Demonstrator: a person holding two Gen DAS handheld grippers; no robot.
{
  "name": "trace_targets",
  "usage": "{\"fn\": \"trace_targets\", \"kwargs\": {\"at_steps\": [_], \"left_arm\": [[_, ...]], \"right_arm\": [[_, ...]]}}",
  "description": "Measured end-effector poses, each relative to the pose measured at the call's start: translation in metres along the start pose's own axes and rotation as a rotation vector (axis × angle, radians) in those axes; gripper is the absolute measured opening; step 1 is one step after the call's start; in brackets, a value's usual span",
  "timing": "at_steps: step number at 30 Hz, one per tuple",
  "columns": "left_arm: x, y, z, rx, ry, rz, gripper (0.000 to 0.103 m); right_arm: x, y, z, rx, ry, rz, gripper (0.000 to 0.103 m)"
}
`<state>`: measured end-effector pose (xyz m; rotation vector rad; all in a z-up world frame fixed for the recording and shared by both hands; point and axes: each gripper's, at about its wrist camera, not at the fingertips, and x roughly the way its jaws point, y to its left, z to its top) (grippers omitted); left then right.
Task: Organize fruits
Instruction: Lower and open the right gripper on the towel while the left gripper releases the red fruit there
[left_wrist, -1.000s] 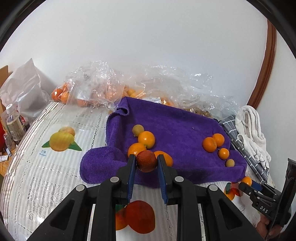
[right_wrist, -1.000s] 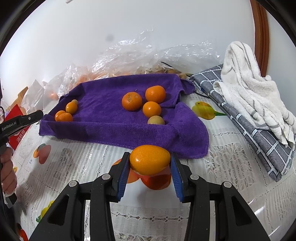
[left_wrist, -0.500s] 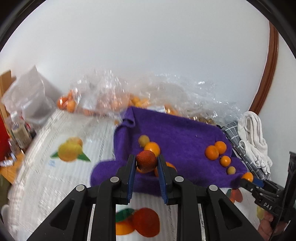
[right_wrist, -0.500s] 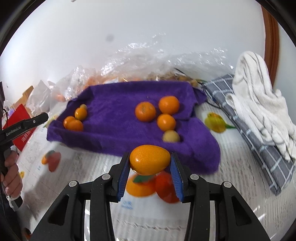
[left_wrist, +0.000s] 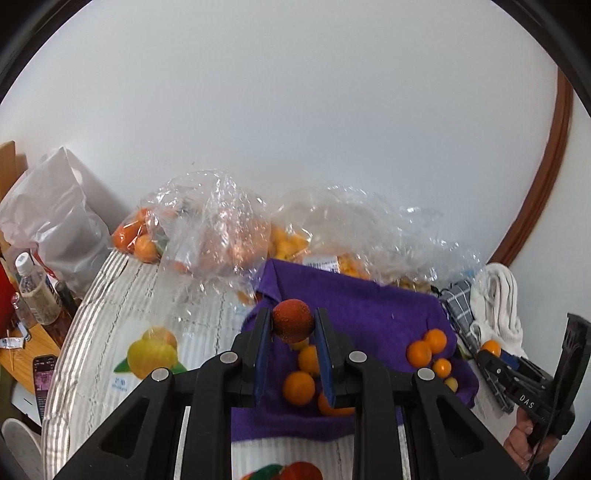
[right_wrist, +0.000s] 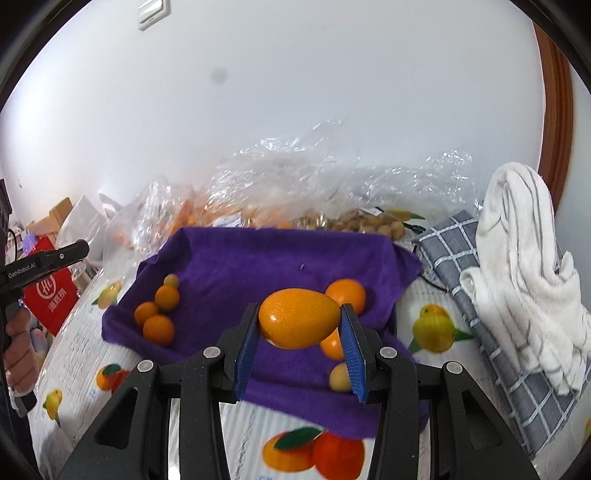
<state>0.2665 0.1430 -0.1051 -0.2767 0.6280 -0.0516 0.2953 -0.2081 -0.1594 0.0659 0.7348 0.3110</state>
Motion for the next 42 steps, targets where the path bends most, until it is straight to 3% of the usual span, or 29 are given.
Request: {"fn": "trace_targets", "kwargs": {"at_steps": [4, 9, 12, 17, 34, 42], "left_arm": [[0.018, -0.009, 0.005, 0.012, 0.021, 0.007, 0.022], [0.059, -0.033, -0.002, 0.058, 0.098, 0.030, 0.022], [0.084, -0.046, -0.011, 0.097, 0.148, 0.046, 0.022], [0.110, -0.056, -0.017, 0.117, 0.204, 0.069, 0.022], [0.153, -0.084, -0.038, 0.239, 0.311, 0.104, 0.023], [0.157, -0.090, -0.040, 0.263, 0.304, 0.107, 0.023]], "right_arm": [[0.015, -0.005, 0.003, -0.003, 0.028, 0.001, 0.042], [0.052, 0.008, -0.009, -0.019, 0.130, 0.069, 0.042], [0.067, 0.022, -0.021, -0.081, 0.169, 0.070, 0.042], [0.081, 0.020, -0.031, -0.070, 0.218, 0.063, 0.042], [0.086, 0.017, -0.035, -0.034, 0.225, 0.048, 0.042], [0.085, 0.015, -0.035, -0.029, 0.219, 0.034, 0.049]]}}
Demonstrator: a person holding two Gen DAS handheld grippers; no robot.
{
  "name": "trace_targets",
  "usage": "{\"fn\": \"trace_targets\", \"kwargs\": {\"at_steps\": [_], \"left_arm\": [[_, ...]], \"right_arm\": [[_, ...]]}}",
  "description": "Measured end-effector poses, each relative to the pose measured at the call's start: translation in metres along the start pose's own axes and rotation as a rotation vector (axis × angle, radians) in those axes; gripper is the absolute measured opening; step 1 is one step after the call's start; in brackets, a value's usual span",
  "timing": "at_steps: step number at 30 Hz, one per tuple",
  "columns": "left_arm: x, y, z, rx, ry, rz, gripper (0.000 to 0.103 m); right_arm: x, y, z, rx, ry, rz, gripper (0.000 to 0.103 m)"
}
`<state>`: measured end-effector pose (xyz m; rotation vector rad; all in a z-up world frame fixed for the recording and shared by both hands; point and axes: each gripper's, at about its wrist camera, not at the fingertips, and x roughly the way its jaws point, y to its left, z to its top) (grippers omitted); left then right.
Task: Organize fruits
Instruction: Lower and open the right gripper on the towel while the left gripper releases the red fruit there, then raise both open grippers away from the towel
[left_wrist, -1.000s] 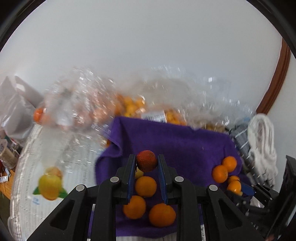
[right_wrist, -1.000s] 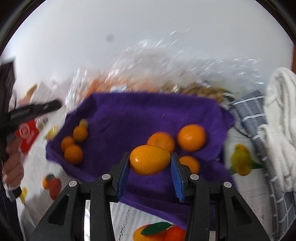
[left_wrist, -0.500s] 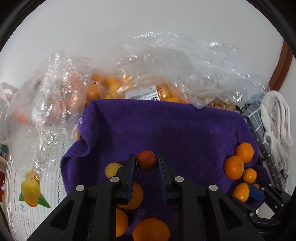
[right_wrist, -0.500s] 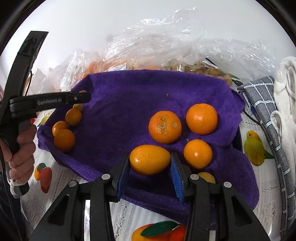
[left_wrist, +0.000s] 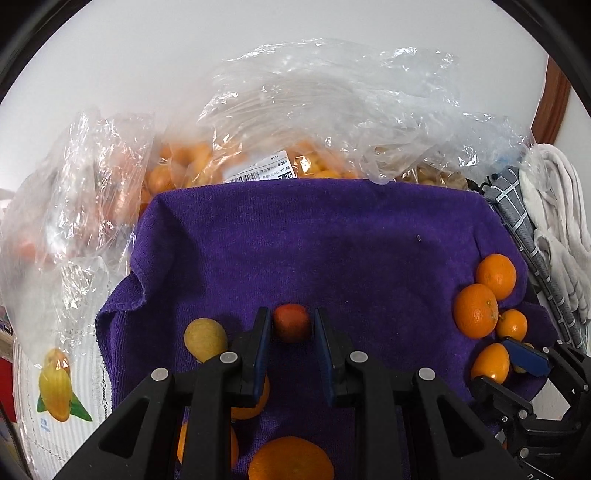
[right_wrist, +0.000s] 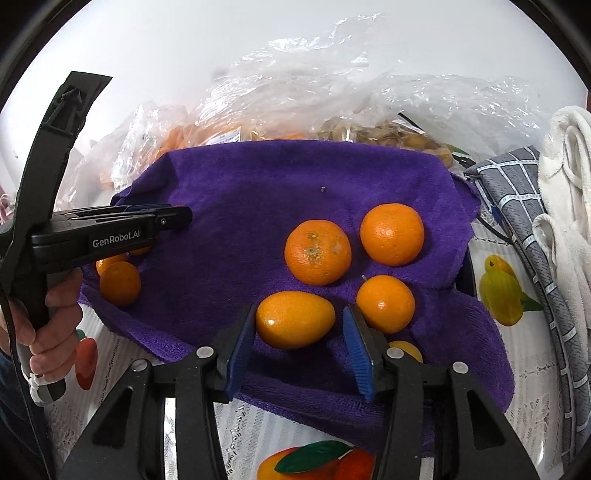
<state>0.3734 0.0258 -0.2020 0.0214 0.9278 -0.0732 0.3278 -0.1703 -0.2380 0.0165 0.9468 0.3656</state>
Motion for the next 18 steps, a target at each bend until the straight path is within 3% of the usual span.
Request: {"fn": "trace_targets", "kwargs": {"at_steps": [6, 11, 18], "left_arm": [[0.002, -0.005, 0.000, 0.011, -0.002, -0.002, 0.028], [-0.002, -0.008, 0.003, 0.009, -0.002, -0.017, 0.052], [-0.030, -0.007, 0.010, 0.000, -0.053, -0.032, 0.064]], "right_arm": [[-0.004, -0.002, -0.001, -0.001, 0.001, 0.005, 0.054], [-0.005, -0.001, 0.000, -0.011, 0.009, -0.004, 0.058], [-0.020, -0.001, 0.003, 0.043, 0.026, -0.007, 0.060]]}}
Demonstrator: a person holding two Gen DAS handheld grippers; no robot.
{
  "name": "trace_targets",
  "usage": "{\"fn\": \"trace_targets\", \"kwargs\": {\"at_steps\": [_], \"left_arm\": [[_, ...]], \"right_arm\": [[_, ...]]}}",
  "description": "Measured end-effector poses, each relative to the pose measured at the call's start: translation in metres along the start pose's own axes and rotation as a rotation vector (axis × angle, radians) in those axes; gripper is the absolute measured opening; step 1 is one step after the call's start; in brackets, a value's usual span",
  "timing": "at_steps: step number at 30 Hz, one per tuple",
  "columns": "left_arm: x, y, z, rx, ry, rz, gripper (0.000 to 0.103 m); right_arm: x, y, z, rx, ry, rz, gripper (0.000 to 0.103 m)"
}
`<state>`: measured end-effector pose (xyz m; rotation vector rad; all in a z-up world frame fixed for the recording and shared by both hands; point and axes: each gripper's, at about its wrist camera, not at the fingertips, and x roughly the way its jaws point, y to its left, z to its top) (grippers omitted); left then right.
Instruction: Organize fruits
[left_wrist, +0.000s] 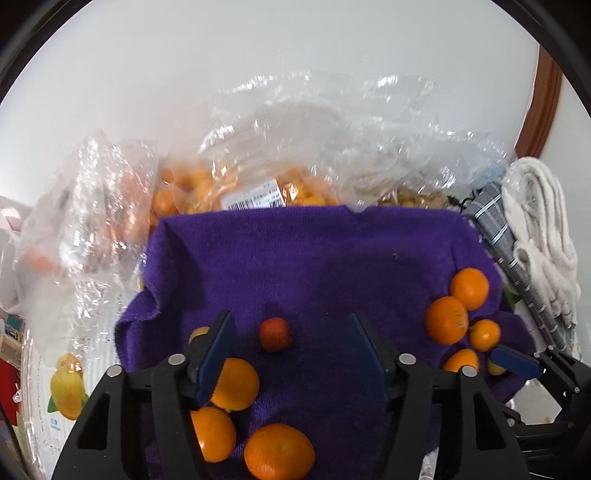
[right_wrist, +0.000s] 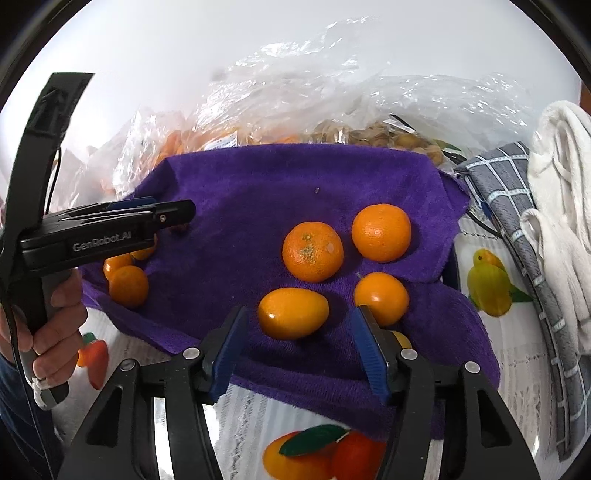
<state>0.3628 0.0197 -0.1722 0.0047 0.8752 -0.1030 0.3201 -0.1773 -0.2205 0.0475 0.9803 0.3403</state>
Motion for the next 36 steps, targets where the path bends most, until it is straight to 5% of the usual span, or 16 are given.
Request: {"fn": "trace_targets", "kwargs": {"at_steps": [5, 19, 27, 36], "left_arm": [[-0.037, 0.002, -0.002, -0.012, -0.034, -0.007, 0.072], [-0.135, -0.006, -0.084, -0.057, -0.062, 0.079, 0.080], [-0.197, -0.028, -0.119, -0.059, -0.141, 0.107, 0.096], [-0.254, -0.055, -0.150, -0.039, -0.222, 0.112, 0.101]], "right_arm": [[-0.025, 0.007, -0.005, -0.014, -0.010, -0.048, 0.060], [-0.127, 0.002, -0.049, 0.044, -0.093, -0.089, 0.064], [-0.183, -0.003, -0.081, 0.070, -0.178, -0.097, 0.090], [-0.243, 0.001, -0.111, 0.070, -0.297, -0.124, 0.103]]}}
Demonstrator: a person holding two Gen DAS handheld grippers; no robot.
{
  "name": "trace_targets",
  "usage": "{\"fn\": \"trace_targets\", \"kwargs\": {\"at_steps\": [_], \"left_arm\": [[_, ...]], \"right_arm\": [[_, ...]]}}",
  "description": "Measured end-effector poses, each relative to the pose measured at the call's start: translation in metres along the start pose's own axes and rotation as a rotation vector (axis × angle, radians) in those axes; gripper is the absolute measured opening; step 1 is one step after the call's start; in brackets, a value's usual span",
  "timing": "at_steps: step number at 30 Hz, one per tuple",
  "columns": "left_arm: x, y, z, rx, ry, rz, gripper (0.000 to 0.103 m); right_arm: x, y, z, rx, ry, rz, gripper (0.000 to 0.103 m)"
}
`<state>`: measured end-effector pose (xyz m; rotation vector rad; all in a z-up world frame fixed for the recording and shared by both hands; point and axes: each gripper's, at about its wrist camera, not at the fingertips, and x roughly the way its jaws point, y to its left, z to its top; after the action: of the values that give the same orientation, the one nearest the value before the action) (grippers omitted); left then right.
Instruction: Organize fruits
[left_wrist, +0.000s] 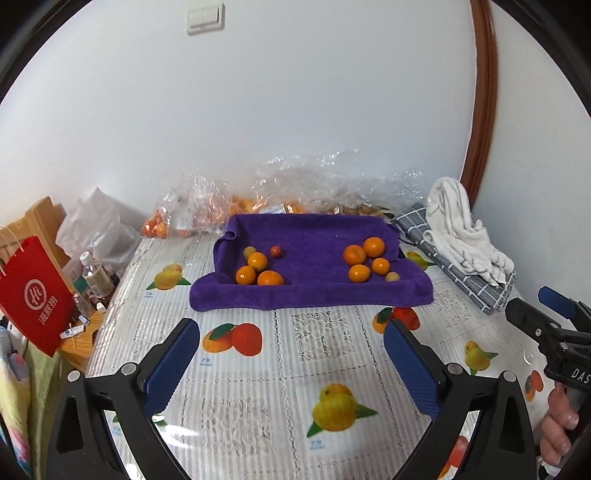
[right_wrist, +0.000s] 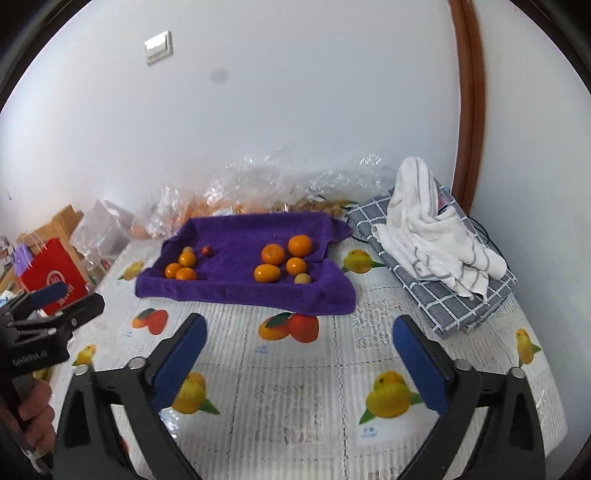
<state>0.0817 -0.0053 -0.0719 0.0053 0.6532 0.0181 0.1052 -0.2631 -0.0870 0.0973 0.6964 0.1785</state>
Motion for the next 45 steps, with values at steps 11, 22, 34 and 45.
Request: {"fn": "trace_targets", "kwargs": {"at_steps": [11, 22, 34, 45], "left_arm": [[-0.040, -0.006, -0.015, -0.012, -0.051, -0.008, 0.101], [-0.042, -0.008, -0.018, -0.011, -0.051, -0.005, 0.101], [-0.041, -0.007, -0.018, -0.009, -0.051, -0.007, 0.101], [-0.041, -0.008, -0.018, -0.009, -0.052, -0.007, 0.101]], "right_arm": [[-0.036, 0.004, -0.016, -0.043, -0.017, -0.022, 0.103], [-0.044, -0.003, -0.019, -0.036, -0.043, -0.059, 0.103], [-0.047, -0.005, -0.022, -0.035, -0.051, -0.068, 0.103], [-0.045, -0.005, -0.023, -0.038, -0.042, -0.073, 0.103]]}}
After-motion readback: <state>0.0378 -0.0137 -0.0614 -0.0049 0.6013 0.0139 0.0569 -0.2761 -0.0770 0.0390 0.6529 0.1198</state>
